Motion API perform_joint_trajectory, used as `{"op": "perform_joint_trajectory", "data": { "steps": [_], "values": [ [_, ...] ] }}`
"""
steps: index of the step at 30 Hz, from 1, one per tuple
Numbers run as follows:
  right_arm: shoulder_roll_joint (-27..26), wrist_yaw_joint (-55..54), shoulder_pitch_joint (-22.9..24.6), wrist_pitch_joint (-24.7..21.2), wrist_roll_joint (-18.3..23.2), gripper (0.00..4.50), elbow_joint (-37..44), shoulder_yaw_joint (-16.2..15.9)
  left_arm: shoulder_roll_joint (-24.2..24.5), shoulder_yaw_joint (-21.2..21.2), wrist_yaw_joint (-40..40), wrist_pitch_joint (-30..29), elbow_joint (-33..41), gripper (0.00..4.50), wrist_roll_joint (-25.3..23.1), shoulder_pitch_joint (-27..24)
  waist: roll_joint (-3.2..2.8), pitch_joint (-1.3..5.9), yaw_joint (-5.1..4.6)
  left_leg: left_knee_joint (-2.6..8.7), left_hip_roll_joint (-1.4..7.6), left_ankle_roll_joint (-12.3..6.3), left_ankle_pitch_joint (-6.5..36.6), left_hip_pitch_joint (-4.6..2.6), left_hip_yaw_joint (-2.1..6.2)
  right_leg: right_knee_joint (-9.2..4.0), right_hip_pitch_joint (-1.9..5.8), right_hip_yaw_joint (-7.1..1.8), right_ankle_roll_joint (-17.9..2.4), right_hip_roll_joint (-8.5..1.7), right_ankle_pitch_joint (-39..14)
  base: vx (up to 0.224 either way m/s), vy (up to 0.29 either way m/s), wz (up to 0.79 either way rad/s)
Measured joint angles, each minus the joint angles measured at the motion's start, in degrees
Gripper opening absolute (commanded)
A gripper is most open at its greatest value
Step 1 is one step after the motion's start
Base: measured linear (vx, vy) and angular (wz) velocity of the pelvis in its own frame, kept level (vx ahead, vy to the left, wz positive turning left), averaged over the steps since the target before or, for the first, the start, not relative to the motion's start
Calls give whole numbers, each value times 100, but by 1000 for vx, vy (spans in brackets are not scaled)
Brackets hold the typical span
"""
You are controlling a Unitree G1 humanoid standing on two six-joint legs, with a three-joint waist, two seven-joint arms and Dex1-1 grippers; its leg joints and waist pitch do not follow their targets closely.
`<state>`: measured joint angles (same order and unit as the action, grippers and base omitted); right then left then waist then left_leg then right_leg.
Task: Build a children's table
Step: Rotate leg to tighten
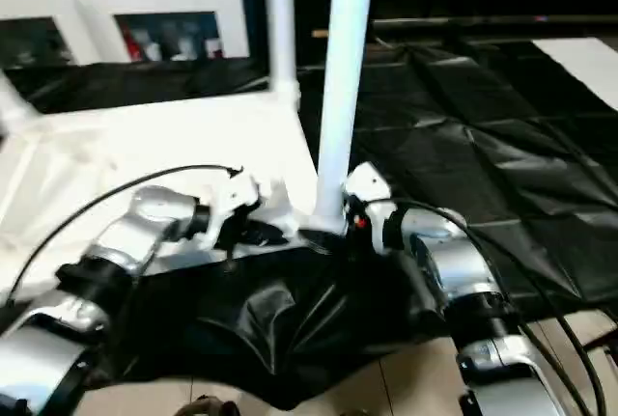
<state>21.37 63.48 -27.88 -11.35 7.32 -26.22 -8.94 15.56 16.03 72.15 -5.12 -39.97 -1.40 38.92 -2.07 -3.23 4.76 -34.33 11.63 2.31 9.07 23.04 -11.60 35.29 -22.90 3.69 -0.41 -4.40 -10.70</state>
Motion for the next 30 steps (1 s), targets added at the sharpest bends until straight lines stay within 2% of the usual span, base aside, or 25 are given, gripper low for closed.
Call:
{"op": "perform_joint_trajectory", "data": {
  "steps": [3,4,8,9,15,21,25,27,28,30],
  "values": [
    [40,215,59,-96,109,397,129,-44,85,12,194,1,93,0,23,-67,0,0,35,1,0,0,0,1,0,0,-2,1,1,0,0,0,0,0],
    [47,279,59,-119,129,371,154,-55,116,15,249,0,111,0,44,-78,0,0,38,1,0,0,0,1,0,0,-2,1,1,0,0,0,0,0],
    [96,350,100,-191,162,357,254,-76,208,50,373,0,227,0,57,-135,1,0,48,0,0,0,0,5,0,-3,-1,1,1,0,-1,0,0,0],
    [98,365,118,-202,166,328,284,-77,216,55,387,-1,258,0,58,-150,1,0,48,0,0,0,0,5,0,-3,-1,1,1,0,-1,0,0,0],
    [105,379,143,-249,171,279,335,-124,237,61,478,-2,266,0,69,-173,1,0,46,0,0,0,0,4,0,-2,-2,1,1,0,-1,0,0,0],
    [25,287,225,-274,171,268,373,-104,184,65,373,-30,265,0,44,-183,1,0,51,0,0,0,0,4,0,-3,1,1,1,-1,-1,0,0,0],
    [-131,-214,265,-374,148,267,345,77,41,44,-2,-130,179,0,-20,-114,2,0,33,-4,0,0,0,1,0,0,2,0,1,-1,0,0,0,0],
    [-493,-1001,132,-416,72,267,29,348,-165,-64,-518,-279,-160,0,-92,92,3,1,4,-4,0,2,-1,-7,0,4,4,0,0,-1,3,0,0,0],
    [-809,-1717,-65,-440,-36,267,-259,556,-325,-157,-972,-388,-426,0,-158,282,1,0,-51,-9,-1,5,-3,-3,0,7,-8,-2,-5,-1,17,0,0,0],
    [-956,-2277,-221,-438,-87,267,-440,664,-513,-211,-1369,-481,-564,0,-188,403,3,1,-115,-7,-2,6,-3,-4,4,-2,-2,1,-5,-2,18,0,0,0]
  ]
}}
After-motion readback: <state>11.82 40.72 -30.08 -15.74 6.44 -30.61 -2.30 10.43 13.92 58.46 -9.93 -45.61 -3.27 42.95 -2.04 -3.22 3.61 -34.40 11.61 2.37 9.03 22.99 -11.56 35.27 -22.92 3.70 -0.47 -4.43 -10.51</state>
